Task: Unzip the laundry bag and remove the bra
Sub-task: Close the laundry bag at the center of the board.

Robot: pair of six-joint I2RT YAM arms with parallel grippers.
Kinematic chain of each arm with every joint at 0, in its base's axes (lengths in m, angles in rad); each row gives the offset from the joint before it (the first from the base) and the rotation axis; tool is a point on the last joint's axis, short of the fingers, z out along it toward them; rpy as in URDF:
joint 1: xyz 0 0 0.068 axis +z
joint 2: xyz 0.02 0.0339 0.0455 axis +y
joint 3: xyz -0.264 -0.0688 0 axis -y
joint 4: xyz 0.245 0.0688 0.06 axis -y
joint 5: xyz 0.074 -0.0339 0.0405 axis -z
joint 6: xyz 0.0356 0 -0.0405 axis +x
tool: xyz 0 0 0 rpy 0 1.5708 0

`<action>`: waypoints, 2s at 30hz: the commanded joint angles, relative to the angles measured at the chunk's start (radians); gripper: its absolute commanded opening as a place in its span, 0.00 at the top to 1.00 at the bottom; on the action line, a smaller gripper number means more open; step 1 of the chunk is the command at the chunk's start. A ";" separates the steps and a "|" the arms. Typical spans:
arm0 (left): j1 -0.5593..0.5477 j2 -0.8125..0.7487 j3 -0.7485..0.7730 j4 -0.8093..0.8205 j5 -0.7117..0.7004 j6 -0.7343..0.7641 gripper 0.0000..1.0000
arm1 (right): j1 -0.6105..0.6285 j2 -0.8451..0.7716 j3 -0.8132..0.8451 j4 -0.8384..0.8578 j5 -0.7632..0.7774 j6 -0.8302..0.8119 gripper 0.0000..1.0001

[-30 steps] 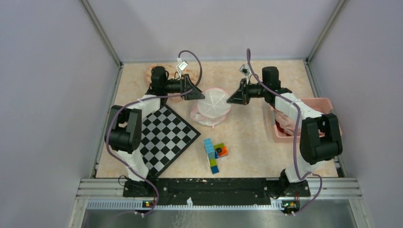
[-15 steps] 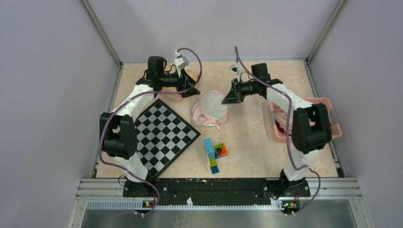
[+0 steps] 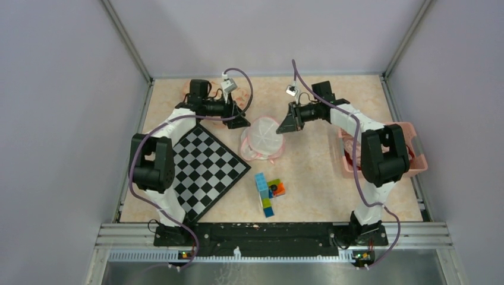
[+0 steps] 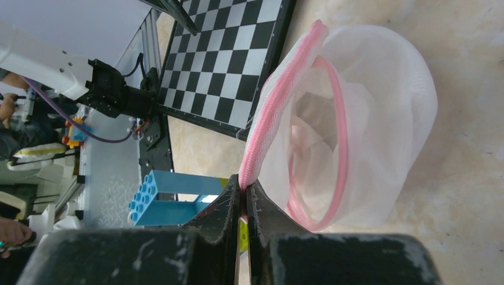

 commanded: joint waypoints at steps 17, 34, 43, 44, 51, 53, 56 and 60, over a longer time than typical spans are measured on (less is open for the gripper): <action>-0.002 0.170 0.081 0.140 0.109 -0.245 0.31 | 0.006 -0.019 0.004 0.168 -0.092 0.114 1.00; -0.014 0.143 0.099 0.236 0.158 -0.333 0.59 | 0.009 -0.046 -0.011 0.262 -0.040 0.154 1.00; -0.044 0.133 0.174 0.012 0.036 -0.075 0.06 | 0.040 -0.102 -0.129 0.437 0.030 0.284 1.00; -0.051 0.132 0.181 -0.014 0.017 -0.048 0.05 | 0.040 -0.109 -0.147 0.477 0.039 0.310 1.00; -0.062 0.189 0.332 -0.184 0.054 0.160 0.10 | 0.040 -0.108 -0.184 0.552 -0.015 0.324 1.00; -0.062 0.221 0.383 -0.238 0.083 0.201 0.12 | 0.040 -0.103 -0.171 0.515 -0.027 0.288 1.00; -0.064 0.257 0.429 -0.299 0.143 0.236 0.19 | 0.041 -0.098 -0.147 0.454 -0.030 0.225 1.00; -0.078 0.286 0.447 -0.345 0.218 0.246 0.30 | 0.040 -0.097 -0.126 0.404 -0.028 0.165 1.00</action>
